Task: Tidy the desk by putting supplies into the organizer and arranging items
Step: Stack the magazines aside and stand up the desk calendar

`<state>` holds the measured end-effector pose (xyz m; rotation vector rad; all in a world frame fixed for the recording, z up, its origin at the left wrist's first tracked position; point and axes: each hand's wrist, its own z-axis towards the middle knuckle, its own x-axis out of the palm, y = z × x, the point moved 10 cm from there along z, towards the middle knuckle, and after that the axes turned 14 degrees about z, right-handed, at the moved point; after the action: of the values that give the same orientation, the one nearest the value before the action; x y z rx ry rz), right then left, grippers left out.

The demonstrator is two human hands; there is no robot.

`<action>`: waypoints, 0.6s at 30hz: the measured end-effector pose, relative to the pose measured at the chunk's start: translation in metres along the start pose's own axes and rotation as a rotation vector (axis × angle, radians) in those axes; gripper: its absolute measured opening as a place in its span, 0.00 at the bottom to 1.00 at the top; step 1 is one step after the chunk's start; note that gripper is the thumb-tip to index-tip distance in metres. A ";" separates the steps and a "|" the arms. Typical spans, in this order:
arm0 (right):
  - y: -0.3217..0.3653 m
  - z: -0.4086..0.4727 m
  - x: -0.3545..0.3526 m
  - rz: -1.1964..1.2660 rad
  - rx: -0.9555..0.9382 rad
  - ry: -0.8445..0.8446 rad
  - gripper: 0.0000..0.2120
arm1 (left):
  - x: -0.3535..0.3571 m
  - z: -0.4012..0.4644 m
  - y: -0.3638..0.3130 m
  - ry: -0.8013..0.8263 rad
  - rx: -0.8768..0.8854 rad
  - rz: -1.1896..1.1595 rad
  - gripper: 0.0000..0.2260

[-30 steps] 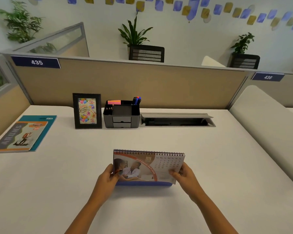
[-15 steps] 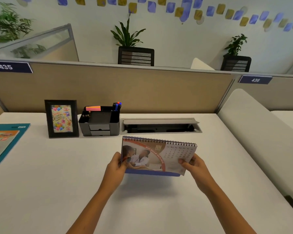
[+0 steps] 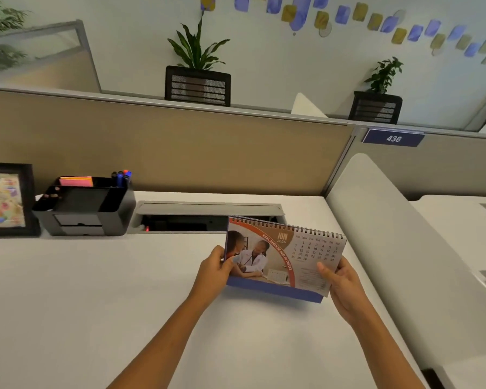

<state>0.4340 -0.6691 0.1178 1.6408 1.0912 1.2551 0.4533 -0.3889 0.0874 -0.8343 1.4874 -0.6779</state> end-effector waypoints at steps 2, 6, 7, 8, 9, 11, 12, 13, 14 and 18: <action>0.008 0.019 -0.022 0.001 -0.009 -0.007 0.39 | 0.023 0.011 -0.009 0.019 0.001 0.006 0.09; 0.026 0.059 -0.052 0.002 -0.026 -0.005 0.28 | 0.060 0.032 -0.027 0.025 0.007 0.009 0.12; 0.029 0.069 -0.058 -0.001 -0.022 -0.006 0.19 | 0.067 0.037 -0.032 0.025 0.008 0.009 0.12; 0.029 0.081 -0.066 -0.017 -0.015 -0.017 0.13 | 0.074 0.043 -0.035 0.025 0.008 0.011 0.12; 0.030 0.092 -0.073 -0.037 -0.007 -0.029 0.12 | 0.080 0.049 -0.038 0.026 0.008 0.015 0.13; 0.032 0.110 -0.082 -0.077 0.010 -0.053 0.10 | 0.092 0.062 -0.042 0.034 0.005 0.019 0.13; 0.031 0.118 -0.086 -0.091 0.020 -0.067 0.10 | 0.097 0.068 -0.044 0.038 0.003 0.017 0.14; 0.031 0.126 -0.090 -0.103 0.029 -0.077 0.10 | 0.102 0.074 -0.045 0.040 0.001 0.014 0.14; 0.030 0.133 -0.094 -0.111 0.037 -0.089 0.11 | 0.106 0.080 -0.047 0.043 0.001 0.009 0.14; 0.028 0.152 -0.105 -0.123 0.054 -0.114 0.13 | 0.116 0.100 -0.053 0.050 0.003 0.009 0.15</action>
<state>0.5722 -0.7900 0.0811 1.6386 1.1459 1.0484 0.5581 -0.5084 0.0552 -0.8138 1.5336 -0.6983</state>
